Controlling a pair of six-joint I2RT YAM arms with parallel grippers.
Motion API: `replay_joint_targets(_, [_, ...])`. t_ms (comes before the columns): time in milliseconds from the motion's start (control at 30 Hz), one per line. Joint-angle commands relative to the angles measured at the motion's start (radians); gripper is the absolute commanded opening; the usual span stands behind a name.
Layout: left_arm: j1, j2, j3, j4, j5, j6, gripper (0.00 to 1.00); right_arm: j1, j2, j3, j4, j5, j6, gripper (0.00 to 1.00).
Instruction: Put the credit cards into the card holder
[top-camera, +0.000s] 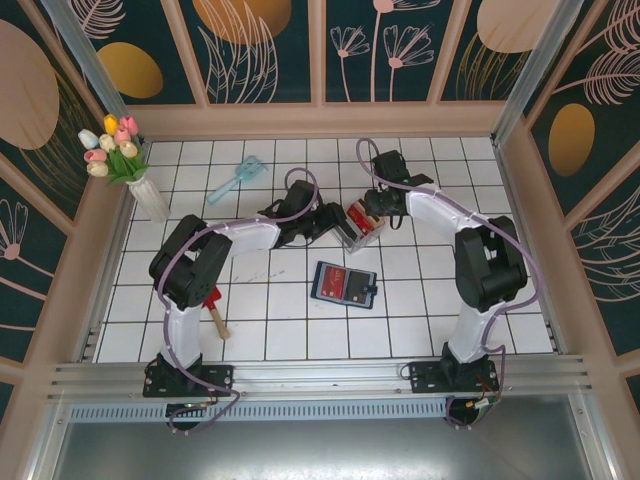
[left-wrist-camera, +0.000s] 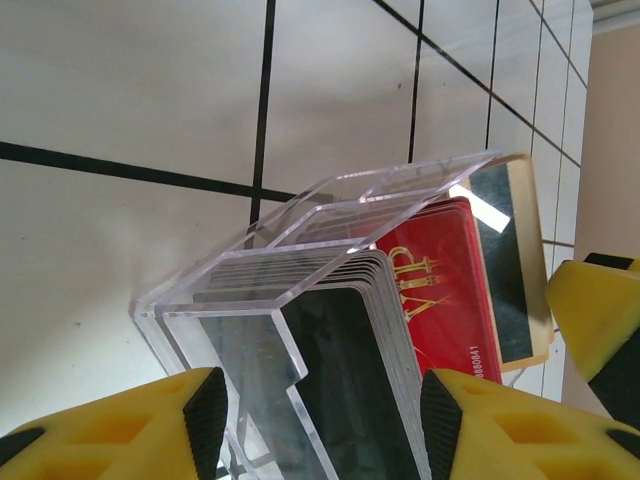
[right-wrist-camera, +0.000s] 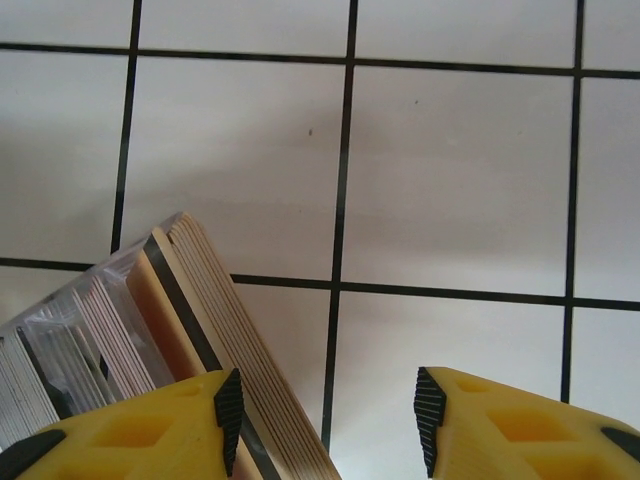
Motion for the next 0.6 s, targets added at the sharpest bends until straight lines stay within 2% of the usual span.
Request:
replay_joint_targets(0, [-0.003,0.027,0.010,0.035,0.028,-0.014,0.57,0.002,0.016,0.030,-0.013,-0.032,-0.035,0.53])
replay_joint_targets(367, [-0.004,0.070,-0.016,0.033,0.023,-0.019,0.55,0.020,0.084,0.060,-0.034,0.055,-0.069,0.57])
replay_joint_targets(567, [-0.003,0.087,-0.028,0.032,0.019,-0.017,0.54,0.035,0.109,0.081,-0.057,0.174,-0.072,0.56])
